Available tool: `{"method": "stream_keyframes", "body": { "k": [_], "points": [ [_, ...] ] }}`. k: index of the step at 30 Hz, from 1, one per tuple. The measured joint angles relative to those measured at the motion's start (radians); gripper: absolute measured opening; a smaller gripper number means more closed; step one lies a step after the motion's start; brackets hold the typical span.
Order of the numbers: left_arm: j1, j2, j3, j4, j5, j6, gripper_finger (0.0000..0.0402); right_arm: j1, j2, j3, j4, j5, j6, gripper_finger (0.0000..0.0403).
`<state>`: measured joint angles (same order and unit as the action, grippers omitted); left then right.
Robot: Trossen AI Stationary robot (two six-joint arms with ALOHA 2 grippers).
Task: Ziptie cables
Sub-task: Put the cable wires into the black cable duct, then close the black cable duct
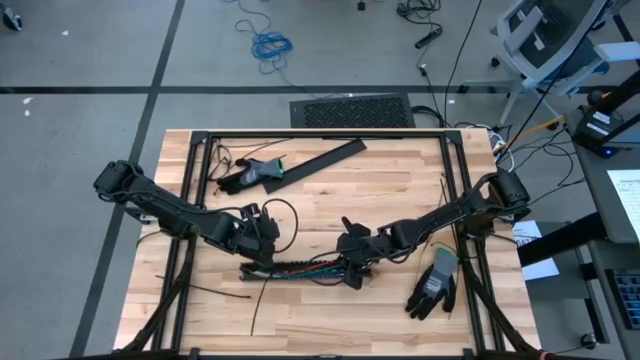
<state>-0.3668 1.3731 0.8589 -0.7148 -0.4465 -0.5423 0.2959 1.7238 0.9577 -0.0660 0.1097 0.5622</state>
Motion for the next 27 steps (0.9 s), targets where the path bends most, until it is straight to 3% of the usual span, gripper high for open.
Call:
{"method": "stream_keyframes", "body": {
  "k": [8, 12, 17, 23, 27],
  "points": [
    [0.0, 0.0, 0.0, 0.004, 0.004, 0.0, 0.0187, 0.006, 0.058, 0.0, -0.027, -0.012, 0.0, 0.0],
    [0.011, -0.036, 0.052, -0.008, 0.035, 0.086, 0.0187, -0.002, -0.069, 0.012, -0.048, 0.007, -0.043, 0.0],
    [0.063, -0.173, 0.097, -0.007, -0.098, 0.213, 0.0187, -0.04, -0.244, 0.081, -0.198, 0.178, -0.262, 0.0],
    [0.225, -0.338, 0.055, -0.002, -0.135, 0.306, 0.0187, -0.198, -0.251, 0.168, -0.253, 0.244, -0.476, 0.003],
    [0.379, -0.354, 0.048, 0.016, -0.02, 0.353, 0.0187, -0.362, -0.217, 0.23, -0.251, 0.26, -0.451, 0.0088]
  ]
}}
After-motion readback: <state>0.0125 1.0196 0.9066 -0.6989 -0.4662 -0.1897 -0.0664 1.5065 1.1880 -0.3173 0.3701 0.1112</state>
